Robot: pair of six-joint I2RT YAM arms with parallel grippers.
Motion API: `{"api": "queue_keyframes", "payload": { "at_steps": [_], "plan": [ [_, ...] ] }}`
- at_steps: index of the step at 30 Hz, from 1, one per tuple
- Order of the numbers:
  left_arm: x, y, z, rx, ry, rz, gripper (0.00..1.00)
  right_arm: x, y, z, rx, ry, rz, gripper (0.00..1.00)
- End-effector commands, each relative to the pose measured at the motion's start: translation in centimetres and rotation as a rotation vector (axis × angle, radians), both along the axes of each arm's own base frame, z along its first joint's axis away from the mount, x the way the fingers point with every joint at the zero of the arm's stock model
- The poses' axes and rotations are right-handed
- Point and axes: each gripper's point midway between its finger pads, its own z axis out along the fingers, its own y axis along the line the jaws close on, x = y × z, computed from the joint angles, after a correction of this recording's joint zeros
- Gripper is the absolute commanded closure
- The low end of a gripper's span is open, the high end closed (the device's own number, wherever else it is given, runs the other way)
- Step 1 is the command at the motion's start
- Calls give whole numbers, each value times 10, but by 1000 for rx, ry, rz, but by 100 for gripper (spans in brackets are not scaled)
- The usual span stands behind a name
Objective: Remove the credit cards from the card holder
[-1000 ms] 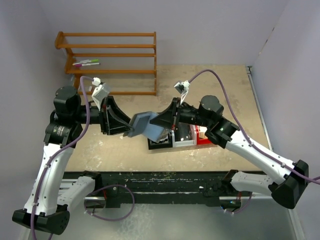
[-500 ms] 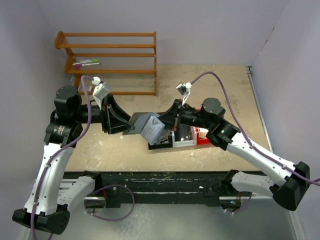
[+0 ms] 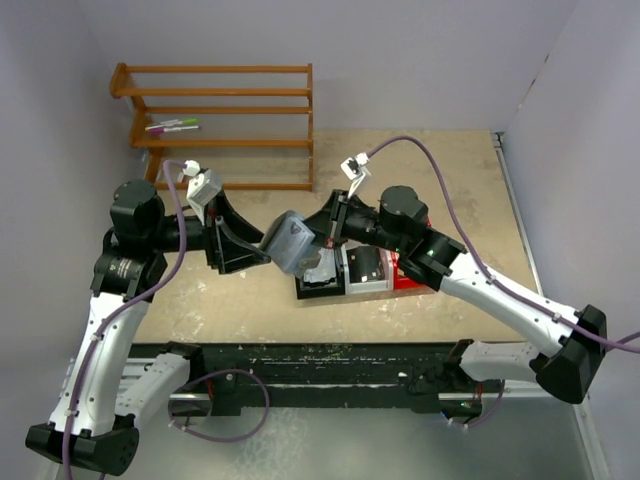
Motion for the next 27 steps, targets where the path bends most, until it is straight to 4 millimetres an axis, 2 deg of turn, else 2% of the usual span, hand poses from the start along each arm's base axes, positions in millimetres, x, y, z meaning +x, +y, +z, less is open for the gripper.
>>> {"api": "queue_keyframes", "payload": {
  "at_steps": [1,5,9,24,27],
  "plan": [
    [20,3,-8,40,-97,96,39,12,10,31,39,22,-113,100],
    [33,8,-20,84,-130,164,39,13,25,28,3,55,-159,100],
    [40,15,-29,131,-194,216,38,15,31,32,-15,52,-198,100],
    [21,12,-35,125,-185,138,32,16,37,34,-69,45,-289,100],
    [14,9,-35,108,-162,103,29,16,41,29,-110,48,-318,100]
  ]
}}
